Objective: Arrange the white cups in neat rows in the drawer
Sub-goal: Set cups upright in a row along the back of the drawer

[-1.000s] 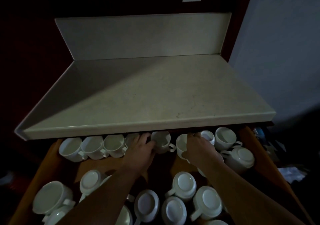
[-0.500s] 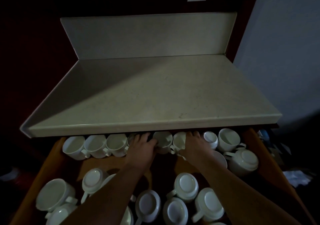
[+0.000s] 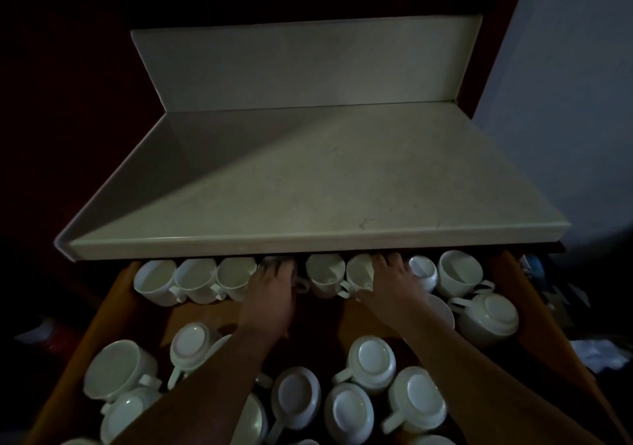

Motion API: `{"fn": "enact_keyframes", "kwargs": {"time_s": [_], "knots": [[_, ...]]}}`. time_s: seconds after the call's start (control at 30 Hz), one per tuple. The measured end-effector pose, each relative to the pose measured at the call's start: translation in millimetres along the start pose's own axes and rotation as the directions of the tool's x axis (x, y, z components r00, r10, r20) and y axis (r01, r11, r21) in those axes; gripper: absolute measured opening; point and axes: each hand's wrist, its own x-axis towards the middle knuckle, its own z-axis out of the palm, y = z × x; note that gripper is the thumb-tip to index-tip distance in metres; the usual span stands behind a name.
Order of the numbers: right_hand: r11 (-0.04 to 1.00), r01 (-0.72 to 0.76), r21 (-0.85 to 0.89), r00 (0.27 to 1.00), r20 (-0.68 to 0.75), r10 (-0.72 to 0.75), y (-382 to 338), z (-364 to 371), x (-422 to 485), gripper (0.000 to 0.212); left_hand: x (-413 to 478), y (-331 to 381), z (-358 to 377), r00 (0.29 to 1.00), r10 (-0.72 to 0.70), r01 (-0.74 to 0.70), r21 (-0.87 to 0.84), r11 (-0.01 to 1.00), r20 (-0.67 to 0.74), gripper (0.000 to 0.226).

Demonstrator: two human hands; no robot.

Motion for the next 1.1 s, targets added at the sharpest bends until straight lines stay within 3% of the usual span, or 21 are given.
{"fn": "enact_keyframes", "kwargs": {"time_s": [0.17, 0.43, 0.53, 0.63, 0.7, 0.87, 1.1], "knots": [[0.991, 0.107, -0.077, 0.992, -0.062, -0.112, -6.6, 5.7, -5.9, 0.067, 5.0, -3.7, -4.7, 1.0, 0.02, -0.022, 0.086, 0.996, 0.019, 0.042], [0.996, 0.07, 0.056, 0.994, -0.086, -0.065, -8.8, 14.2, -4.3, 0.068, 7.3, -14.3, -1.9, 0.997, 0.072, -0.074, 0.092, 0.993, 0.035, 0.041], [0.994, 0.026, 0.102, 0.997, -0.079, -0.018, -7.4, 14.5, -5.4, 0.073, 2.4, -1.7, -2.7, 0.979, 0.202, -0.2, 0.076, 0.977, -0.031, 0.045], [0.984, -0.049, 0.171, 0.997, -0.052, 0.059, -7.8, 11.3, -6.7, 0.083, 1.2, 16.1, 0.7, 0.908, 0.415, -0.413, 0.044, 0.91, -0.062, 0.045], [0.971, -0.101, 0.216, 0.994, -0.013, 0.106, -8.6, 7.6, -6.2, 0.082, 6.3, 23.4, 4.1, 0.875, 0.483, -0.481, 0.051, 0.875, -0.039, 0.039], [0.977, -0.124, 0.174, 0.992, 0.043, 0.118, -6.0, 2.0, 0.5, 0.072, 16.4, 23.1, 6.0, 0.873, 0.479, -0.488, 0.144, 0.861, 0.091, 0.018], [0.981, -0.103, 0.163, 0.994, 0.053, 0.095, -6.1, 1.9, 3.9, 0.07, 17.3, 23.1, 6.1, 0.862, 0.502, -0.507, 0.173, 0.844, 0.074, 0.017]]}}
